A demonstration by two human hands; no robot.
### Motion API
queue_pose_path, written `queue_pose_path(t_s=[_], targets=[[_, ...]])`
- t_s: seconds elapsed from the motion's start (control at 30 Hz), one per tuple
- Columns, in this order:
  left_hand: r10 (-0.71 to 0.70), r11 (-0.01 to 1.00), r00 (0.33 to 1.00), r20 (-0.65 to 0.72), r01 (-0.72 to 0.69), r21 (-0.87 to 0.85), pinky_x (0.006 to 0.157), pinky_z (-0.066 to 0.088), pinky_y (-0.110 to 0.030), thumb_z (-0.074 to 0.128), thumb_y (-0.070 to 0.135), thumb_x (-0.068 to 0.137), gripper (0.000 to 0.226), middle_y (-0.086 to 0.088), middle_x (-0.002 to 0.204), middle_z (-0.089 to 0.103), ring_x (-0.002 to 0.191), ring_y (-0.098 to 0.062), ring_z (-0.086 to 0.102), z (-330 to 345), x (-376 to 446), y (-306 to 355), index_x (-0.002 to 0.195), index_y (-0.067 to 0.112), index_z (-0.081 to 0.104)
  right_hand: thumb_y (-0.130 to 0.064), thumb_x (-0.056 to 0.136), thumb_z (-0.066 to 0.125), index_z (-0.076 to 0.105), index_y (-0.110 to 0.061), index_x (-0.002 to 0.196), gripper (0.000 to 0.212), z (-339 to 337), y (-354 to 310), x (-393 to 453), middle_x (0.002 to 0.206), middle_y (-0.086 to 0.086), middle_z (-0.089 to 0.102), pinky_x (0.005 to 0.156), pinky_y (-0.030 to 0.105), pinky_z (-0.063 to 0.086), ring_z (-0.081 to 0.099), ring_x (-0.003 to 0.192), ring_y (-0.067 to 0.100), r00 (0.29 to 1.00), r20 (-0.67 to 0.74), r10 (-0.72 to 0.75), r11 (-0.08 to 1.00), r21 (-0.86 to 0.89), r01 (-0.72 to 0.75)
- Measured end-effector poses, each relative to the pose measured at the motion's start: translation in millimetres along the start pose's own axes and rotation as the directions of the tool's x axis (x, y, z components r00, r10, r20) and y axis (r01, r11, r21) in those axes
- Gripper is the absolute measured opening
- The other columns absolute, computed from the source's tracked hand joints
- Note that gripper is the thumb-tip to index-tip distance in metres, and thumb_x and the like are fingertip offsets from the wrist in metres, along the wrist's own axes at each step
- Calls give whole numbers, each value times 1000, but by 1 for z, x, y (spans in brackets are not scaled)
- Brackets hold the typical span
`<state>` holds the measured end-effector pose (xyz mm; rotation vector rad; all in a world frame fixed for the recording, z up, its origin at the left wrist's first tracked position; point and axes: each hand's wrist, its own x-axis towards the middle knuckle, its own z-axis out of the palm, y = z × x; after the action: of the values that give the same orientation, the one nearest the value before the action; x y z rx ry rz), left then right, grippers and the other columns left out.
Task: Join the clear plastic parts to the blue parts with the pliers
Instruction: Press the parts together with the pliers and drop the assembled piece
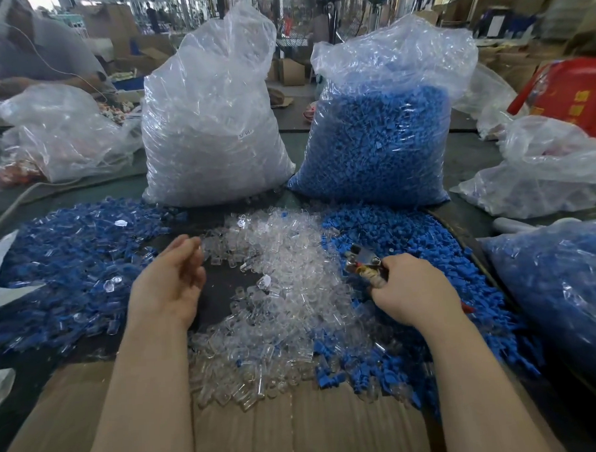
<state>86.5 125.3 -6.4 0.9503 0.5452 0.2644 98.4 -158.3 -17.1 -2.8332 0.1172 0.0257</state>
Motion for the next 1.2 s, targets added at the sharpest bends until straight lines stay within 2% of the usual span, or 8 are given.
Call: queue_pose_path(t_s=[0.1,0.23,0.4,0.53,0.7,0.83,0.97,1.2], targets=[[109,865,992,69,-129,486,65,45,-21,67,11,90,12,5,83,71,73,-7,61,12,-3,-7,94,22,71,-28,82,60,49,-19,71,18,1,-3,1,68,1,55,51,30,36,53,63,20,1000,-12,-15,1000,-4,15],[82,540,963,257,-259,801,61,41,-21,72,18,87,10,10,85,68,77,-7,61,20,-11,-21,94,25,72,-30,83,61,50,-19,75,18,1,-3,1,72,1,57,54,30,38,54,65,20,999,32,8,1000,-28,-7],[-24,108,959,281,-277,955,85,55,-38,66,19,86,13,-2,98,69,88,-21,65,25,-11,-26,95,27,70,-30,84,61,48,-20,76,18,3,-5,0,75,1,56,49,28,32,51,64,18,999,8,53,998,-37,-53],[-50,-56,967,249,-252,966,89,56,-40,61,17,87,26,-7,111,68,92,-25,65,25,-11,-18,111,21,72,-26,84,61,48,-20,77,16,2,-7,-1,74,0,55,48,28,30,49,62,17,997,-7,74,997,-36,-74],[-51,-23,971,233,-235,972,72,49,-27,68,3,84,31,3,86,70,84,-16,64,22,-10,-14,64,27,67,-23,84,62,48,-19,75,17,0,-8,-4,72,1,55,46,27,28,49,59,17,994,-52,100,994,-30,-101],[-12,119,972,233,-230,966,70,48,-28,76,11,82,15,1,86,69,80,-14,63,21,-9,-13,77,23,70,-23,86,61,49,-18,78,16,0,-5,-2,72,1,55,46,28,29,49,60,18,991,-102,87,996,8,-87],[66,445,955,290,-288,848,72,58,-31,75,7,84,17,1,87,71,81,-19,69,24,-12,-15,94,20,72,-28,91,58,50,-18,81,16,1,-5,3,75,2,56,50,31,33,50,64,20,984,-169,58,995,87,-43],[-55,768,905,421,-231,598,77,58,-25,79,-1,74,25,-2,83,76,79,-15,71,38,-24,-18,91,17,79,-31,92,61,57,-24,90,8,-1,-9,3,78,-7,60,56,32,38,53,68,14,954,-299,34,939,336,72]])
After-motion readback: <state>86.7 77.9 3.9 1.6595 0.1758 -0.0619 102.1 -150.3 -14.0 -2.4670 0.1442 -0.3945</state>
